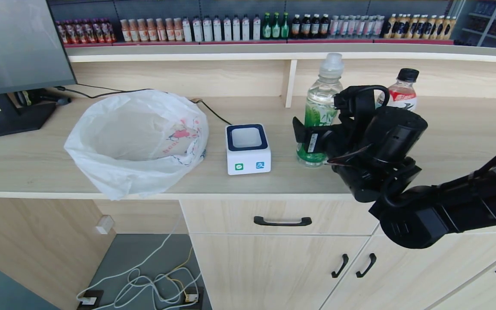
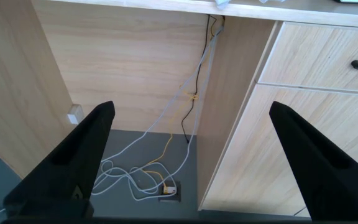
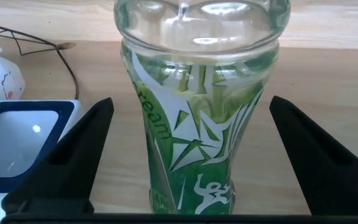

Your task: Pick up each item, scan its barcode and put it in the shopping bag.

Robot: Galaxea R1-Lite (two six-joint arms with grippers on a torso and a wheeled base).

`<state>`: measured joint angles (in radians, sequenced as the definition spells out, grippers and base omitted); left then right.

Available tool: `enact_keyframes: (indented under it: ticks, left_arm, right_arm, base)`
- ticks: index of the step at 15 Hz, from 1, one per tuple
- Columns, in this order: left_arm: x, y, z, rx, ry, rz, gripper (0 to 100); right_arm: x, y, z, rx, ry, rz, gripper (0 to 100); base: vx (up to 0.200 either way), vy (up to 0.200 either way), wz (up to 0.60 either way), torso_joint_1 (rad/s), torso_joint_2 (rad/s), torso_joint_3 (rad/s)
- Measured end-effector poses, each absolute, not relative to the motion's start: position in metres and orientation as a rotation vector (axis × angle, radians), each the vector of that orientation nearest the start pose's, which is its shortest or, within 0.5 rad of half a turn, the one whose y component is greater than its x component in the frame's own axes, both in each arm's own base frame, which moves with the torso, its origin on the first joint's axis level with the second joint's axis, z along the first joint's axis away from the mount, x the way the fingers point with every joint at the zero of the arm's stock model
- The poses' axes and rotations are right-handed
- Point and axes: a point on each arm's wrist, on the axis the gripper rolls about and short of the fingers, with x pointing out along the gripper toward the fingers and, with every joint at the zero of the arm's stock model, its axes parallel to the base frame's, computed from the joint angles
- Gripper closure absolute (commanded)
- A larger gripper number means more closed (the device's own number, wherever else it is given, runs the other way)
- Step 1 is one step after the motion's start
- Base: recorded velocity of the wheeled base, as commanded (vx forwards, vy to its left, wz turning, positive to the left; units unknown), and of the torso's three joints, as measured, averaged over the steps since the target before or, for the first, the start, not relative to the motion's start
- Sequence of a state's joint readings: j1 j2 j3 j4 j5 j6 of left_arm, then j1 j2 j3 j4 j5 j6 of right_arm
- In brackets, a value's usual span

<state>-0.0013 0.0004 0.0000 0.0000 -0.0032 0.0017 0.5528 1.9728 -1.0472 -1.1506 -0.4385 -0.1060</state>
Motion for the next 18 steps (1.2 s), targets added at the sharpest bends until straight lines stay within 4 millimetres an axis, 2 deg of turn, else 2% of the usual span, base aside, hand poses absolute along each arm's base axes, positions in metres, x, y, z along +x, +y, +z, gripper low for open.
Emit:
enact_keyframes:
  ticks: [4, 10, 11, 18]
  left_arm:
    - [-0.023, 0.000, 0.075, 0.002, 0.000, -0.005, 0]
    - [-0.023, 0.000, 0.076, 0.002, 0.000, -0.005, 0]
    - [-0.023, 0.000, 0.076, 0.002, 0.000, -0.004, 0]
    - [-0.023, 0.000, 0.076, 0.002, 0.000, -0.005, 0]
  right_arm:
    - [0.345, 0.182, 0.209, 0.012, -0.233, 0.060, 0]
    - [0.355, 0.184, 0.207, 0.017, -0.238, 0.035, 0]
    - [0.356, 0.184, 0.207, 0.018, -0.240, 0.034, 100]
    - [0.357, 0.185, 0.209, 0.025, -0.248, 0.035, 100]
  base:
    - [0.000, 0.000, 0.00, 0.000, 0.00, 0.000]
    - [0.000, 0.000, 0.00, 0.000, 0.00, 0.000]
    - [0.000, 0.000, 0.00, 0.000, 0.00, 0.000]
    - [0.000, 0.000, 0.00, 0.000, 0.00, 0.000]
